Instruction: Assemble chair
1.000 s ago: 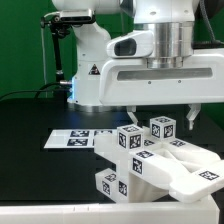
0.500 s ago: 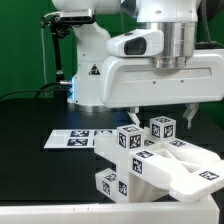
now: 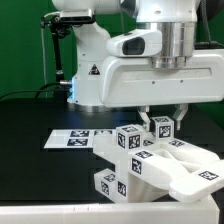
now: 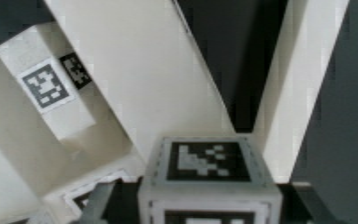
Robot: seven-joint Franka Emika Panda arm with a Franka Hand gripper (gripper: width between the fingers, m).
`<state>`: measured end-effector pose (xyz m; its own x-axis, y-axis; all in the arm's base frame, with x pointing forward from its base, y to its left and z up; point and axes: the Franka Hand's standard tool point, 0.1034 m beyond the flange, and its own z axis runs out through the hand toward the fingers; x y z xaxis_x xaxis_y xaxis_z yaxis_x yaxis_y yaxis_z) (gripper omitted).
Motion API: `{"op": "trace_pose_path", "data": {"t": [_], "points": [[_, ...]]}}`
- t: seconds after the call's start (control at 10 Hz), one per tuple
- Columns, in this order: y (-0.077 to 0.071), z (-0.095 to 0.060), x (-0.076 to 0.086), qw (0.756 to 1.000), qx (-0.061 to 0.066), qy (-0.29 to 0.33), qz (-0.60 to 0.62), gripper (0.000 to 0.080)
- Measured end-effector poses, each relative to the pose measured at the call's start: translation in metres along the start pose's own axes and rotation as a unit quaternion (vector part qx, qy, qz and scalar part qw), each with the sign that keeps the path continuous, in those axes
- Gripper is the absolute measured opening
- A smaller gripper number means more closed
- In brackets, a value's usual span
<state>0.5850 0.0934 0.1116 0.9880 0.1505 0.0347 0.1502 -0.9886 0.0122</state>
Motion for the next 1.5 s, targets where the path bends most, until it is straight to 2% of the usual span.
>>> {"op": "trace_pose_path", "data": {"t": [0.4, 0.8, 1.0, 1.2, 1.3, 1.5], "points": [[0.000, 0.000, -0.001, 0.987, 0.002, 0.001, 0.163, 0.0284], [-0.001, 0.001, 0.000, 0.943, 0.008, 0.006, 0.334, 0.0284], [-0.005, 0.001, 0.000, 0.899, 0.011, 0.011, 0.437, 0.0284], [-0.012, 0.002, 0.002, 0.831, 0.021, 0.009, 0.556, 0.0284], [-0.015, 0.003, 0.001, 0.812, 0.024, 0.006, 0.584, 0.0284], [-0.017, 0.003, 0.001, 0.799, 0.029, 0.002, 0.600, 0.0282]]}}
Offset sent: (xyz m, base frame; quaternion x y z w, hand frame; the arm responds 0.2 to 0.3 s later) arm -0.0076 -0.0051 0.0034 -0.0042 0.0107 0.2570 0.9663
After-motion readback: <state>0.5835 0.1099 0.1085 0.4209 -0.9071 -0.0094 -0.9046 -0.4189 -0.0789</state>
